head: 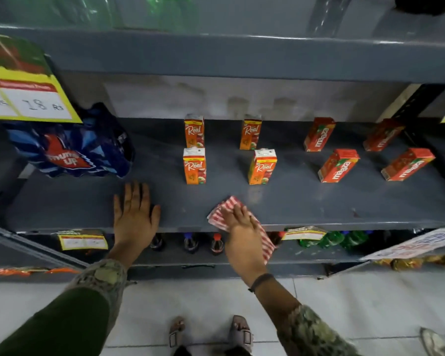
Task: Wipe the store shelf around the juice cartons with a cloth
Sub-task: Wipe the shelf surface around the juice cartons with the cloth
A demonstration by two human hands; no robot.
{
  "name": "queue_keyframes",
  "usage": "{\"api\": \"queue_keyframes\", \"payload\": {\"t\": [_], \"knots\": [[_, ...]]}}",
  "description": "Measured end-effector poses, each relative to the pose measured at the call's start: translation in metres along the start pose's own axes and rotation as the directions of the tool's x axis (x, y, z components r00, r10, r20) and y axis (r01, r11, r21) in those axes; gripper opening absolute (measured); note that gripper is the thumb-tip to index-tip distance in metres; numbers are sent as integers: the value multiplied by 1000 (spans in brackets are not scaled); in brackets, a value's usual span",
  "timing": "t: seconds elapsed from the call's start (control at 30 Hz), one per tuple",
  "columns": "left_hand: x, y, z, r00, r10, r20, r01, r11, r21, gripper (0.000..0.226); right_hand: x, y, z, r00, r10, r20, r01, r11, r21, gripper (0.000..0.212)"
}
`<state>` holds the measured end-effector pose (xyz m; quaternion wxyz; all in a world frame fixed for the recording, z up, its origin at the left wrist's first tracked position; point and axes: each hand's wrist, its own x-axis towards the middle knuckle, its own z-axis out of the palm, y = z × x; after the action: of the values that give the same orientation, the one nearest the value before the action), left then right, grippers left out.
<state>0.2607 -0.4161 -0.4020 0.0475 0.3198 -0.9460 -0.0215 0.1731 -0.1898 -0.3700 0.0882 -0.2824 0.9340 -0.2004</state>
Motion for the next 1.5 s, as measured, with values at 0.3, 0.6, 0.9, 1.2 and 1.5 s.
{"api": "queue_keyframes", "payload": {"t": [0.3, 0.6, 0.9, 1.2, 1.5], "knots": [[1, -8, 3, 998, 63, 6, -63, 998, -21, 70, 108, -54, -28, 900, 294, -322, -303, 953, 21, 49], [-8, -23, 6, 965, 253, -66, -254, 967, -1, 59, 58, -47, 12, 936, 313, -160, -336, 931, -146, 38], [-8, -24, 3, 963, 264, -54, -265, 964, -17, 57, 72, -50, -18, 893, 375, -248, -377, 925, 42, 38], [-19, -60, -3, 944, 328, -39, -329, 944, -25, 58, 25, -57, 21, 950, 262, -173, -289, 945, -155, 48], [1, -144, -24, 997, 65, -41, -65, 998, 3, 61, 10, -66, 25, 893, 374, -250, -389, 921, -10, 70]]}}
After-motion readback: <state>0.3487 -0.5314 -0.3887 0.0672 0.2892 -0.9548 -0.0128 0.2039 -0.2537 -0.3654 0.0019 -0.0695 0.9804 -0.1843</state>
